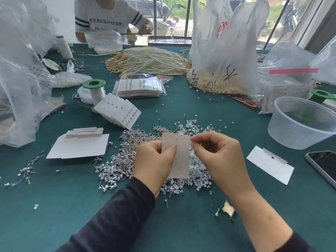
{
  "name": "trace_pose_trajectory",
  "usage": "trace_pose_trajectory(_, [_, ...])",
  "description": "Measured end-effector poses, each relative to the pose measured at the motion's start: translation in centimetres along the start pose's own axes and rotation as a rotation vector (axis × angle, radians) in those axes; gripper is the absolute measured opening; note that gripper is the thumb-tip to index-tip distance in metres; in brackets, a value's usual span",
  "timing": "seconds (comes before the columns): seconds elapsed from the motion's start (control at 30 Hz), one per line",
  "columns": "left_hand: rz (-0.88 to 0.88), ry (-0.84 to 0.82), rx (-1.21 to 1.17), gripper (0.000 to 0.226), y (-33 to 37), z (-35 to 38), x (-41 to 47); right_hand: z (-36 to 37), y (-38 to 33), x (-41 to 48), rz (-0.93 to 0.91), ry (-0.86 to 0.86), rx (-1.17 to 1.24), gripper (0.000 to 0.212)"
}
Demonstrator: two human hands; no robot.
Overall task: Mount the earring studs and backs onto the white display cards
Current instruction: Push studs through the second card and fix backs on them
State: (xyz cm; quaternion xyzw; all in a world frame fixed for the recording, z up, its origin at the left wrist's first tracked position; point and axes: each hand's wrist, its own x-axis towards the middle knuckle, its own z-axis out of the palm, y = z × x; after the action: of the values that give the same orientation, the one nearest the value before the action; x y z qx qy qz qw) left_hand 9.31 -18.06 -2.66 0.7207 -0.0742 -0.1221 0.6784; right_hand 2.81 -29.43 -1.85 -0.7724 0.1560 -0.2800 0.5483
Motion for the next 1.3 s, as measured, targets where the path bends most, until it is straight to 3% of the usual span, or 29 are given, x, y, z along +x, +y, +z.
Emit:
trace_pose_trajectory(0.1, [0.031, 0.006, 0.042, 0.021, -0.1, 0.1, 0.0, 0.6, -0.2, -0.4, -0.083, 0.014, -0.074, 0.015])
trace_pose_trajectory(0.2, [0.081, 0.001, 0.089, 0.02, -0.2, 0.1, 0.0, 1.2, -0.3, -0.8, -0.308, 0.039, -0.289, 0.012])
trace_pose_trajectory(0.3, [0.146, 0.002, 0.137, 0.031, -0.1, 0.2, -0.3, 1.8, -0.1, -0.9, -0.379, 0.064, -0.333, 0.012])
trace_pose_trajectory(0.67, [0.134, 0.03, 0.193, 0.023, 0.1, 0.1, -0.5, 2.0, 0.3, -0.8, -0.398, 0.058, -0.303, 0.013])
trace_pose_trajectory(0.93, [0.231, 0.06, 0.306, 0.029, -0.4, 0.2, -0.3, 2.2, 0.6, -0.8, -0.385, 0.063, -0.311, 0.013])
trace_pose_trajectory(1.3, [0.249, -0.025, 0.202, 0.038, -0.4, -0.2, -0.4, 2.2, 0.7, -0.7, -0.405, 0.03, -0.282, 0.007])
